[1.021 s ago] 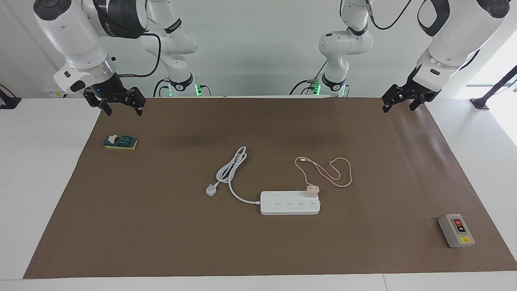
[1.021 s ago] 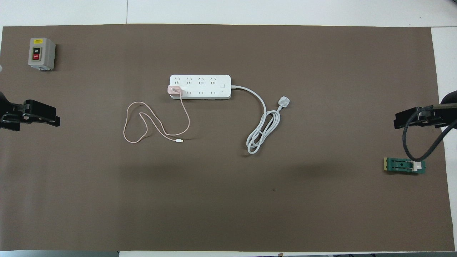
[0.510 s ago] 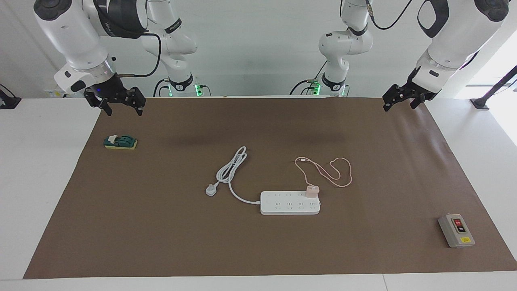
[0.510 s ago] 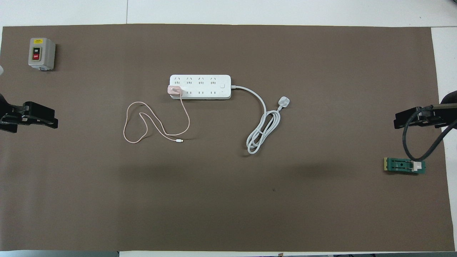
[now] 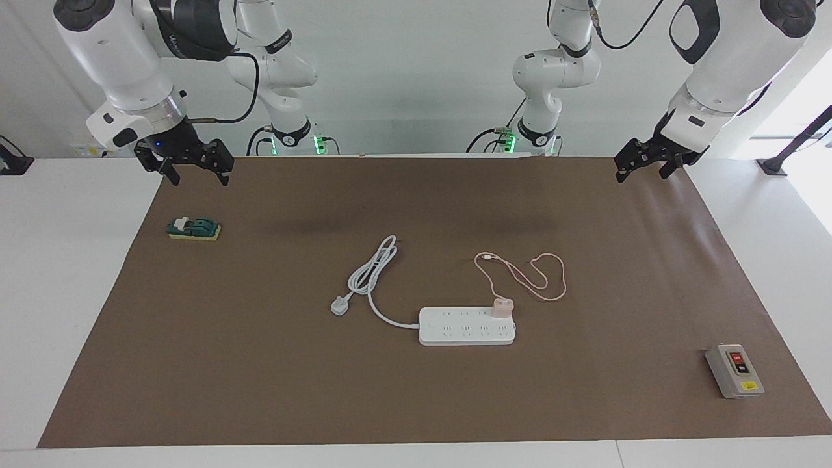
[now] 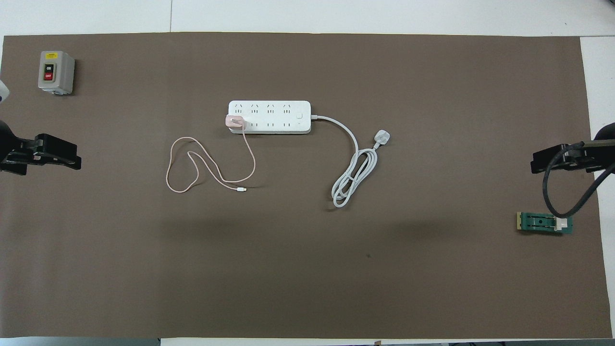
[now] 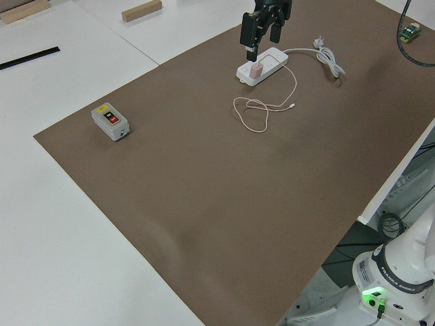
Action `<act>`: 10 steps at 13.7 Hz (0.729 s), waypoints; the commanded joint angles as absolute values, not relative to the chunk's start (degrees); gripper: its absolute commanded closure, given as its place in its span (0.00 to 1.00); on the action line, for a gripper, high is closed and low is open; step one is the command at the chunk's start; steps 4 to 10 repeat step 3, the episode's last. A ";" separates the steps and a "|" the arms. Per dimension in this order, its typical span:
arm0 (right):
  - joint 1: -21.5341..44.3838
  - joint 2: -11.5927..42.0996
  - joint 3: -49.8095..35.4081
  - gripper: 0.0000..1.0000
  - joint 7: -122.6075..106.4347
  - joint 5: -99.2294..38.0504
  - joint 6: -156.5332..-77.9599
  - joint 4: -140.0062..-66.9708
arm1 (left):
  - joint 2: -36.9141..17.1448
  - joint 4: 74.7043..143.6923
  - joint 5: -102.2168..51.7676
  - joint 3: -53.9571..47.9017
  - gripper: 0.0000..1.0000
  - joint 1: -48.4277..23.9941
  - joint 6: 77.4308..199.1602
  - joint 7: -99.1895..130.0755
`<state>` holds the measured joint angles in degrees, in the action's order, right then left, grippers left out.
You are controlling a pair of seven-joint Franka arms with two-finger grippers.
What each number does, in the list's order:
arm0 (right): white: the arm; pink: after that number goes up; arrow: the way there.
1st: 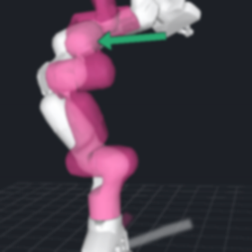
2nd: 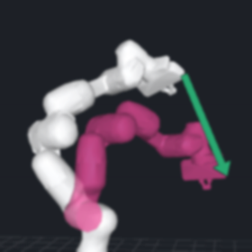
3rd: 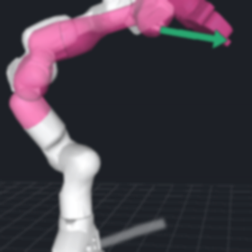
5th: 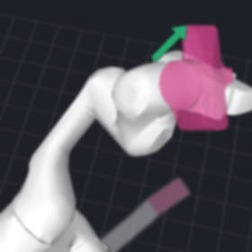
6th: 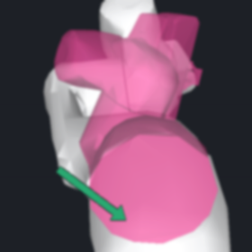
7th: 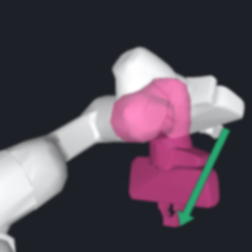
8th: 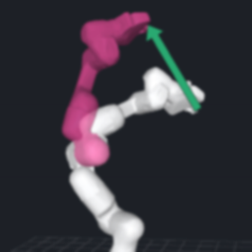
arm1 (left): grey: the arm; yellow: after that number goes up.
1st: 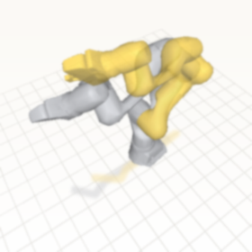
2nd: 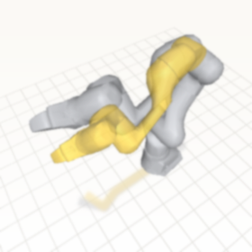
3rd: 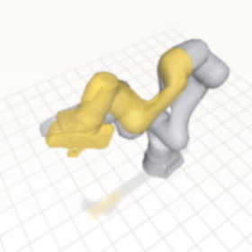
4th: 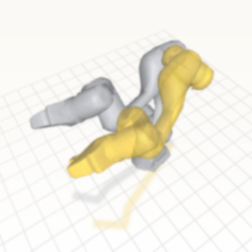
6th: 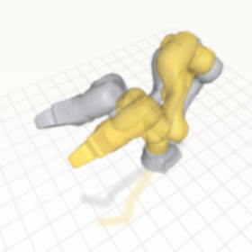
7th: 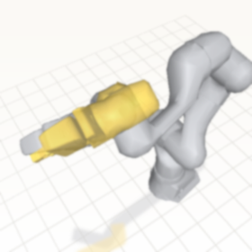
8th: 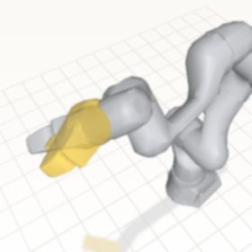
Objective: Plug charger into power strip
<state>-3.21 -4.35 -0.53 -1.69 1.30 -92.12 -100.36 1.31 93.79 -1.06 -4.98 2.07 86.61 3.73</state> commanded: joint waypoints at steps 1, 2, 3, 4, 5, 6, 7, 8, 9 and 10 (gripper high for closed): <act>-3.96 -5.18 -0.97 0.00 -1.58 1.23 -91.05 -100.46 | 1.14 93.60 -0.35 -4.66 0.00 1.67 87.10 2.64; -3.87 -5.19 -0.97 0.00 -1.58 1.23 -91.05 -100.46 | 1.14 93.60 -0.35 -4.66 0.00 1.67 87.01 0.64; -3.87 -5.19 -0.97 0.00 -1.67 1.23 -91.05 -100.46 | 1.14 93.60 -0.35 -4.66 0.00 1.58 86.92 -0.52; -3.87 -5.19 -0.97 0.00 -1.67 1.23 -91.05 -100.46 | 1.14 93.60 -0.35 -4.66 0.00 1.58 86.92 -0.52; -3.87 -5.19 -0.97 0.00 -1.67 1.23 -91.05 -100.46 | 1.14 93.60 -0.35 -4.66 0.00 1.58 86.92 -0.52; -3.87 -5.19 -0.97 0.00 -1.67 1.23 -91.05 -100.46 | 1.14 93.60 -0.35 -4.66 0.00 1.58 86.92 -0.52; -3.87 -5.19 -0.97 0.00 -1.67 1.23 -91.05 -100.46 | 1.14 93.60 -0.35 -4.66 0.00 1.58 86.92 -0.52; -3.87 -5.19 -0.97 0.00 -1.67 1.23 -91.05 -100.46 | 1.14 93.60 -0.35 -4.66 0.00 1.58 86.92 -0.52; -3.87 -5.19 -0.97 0.00 -1.67 1.23 -91.05 -100.46 | 1.14 93.60 -0.35 -4.66 0.00 1.58 86.92 -0.52; -3.87 -5.19 -0.97 0.00 -1.67 1.23 -91.05 -100.46 | 1.14 93.60 -0.35 -4.66 0.00 1.58 86.92 -0.52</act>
